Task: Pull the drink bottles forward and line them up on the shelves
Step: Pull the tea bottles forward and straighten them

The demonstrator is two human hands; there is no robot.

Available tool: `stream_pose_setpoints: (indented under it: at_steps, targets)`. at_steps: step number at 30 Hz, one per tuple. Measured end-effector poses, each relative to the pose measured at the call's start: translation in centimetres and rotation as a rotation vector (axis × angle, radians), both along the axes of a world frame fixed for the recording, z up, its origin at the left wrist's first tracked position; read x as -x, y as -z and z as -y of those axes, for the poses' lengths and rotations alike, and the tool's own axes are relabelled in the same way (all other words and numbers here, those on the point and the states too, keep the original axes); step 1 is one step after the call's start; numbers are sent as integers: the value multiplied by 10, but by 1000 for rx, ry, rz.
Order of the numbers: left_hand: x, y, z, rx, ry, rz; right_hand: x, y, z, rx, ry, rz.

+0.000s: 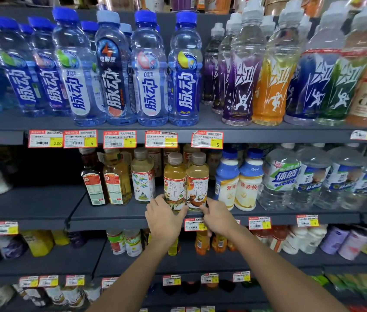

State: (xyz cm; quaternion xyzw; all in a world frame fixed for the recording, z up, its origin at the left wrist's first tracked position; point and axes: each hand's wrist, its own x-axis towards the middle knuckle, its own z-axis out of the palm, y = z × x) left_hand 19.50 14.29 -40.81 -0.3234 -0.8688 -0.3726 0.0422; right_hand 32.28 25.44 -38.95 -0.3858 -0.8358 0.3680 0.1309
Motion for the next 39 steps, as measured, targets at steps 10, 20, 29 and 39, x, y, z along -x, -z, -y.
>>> stream_pose_setpoints:
  at_steps: [10, 20, 29, 39]
  targets:
    - [7, 0, 0, -60, 69, 31, 15, 9, 5, -214, 181, -14]
    - [19, 6, 5, -67, 132, 61, 4, 1, 1, -158, 103, 47]
    - [34, 1, 0, -16, 290, 113, 2, -2, 3, -140, 34, 92]
    - [35, 3, -3, -8, 255, 148, 3, -1, 5, -147, 84, 92]
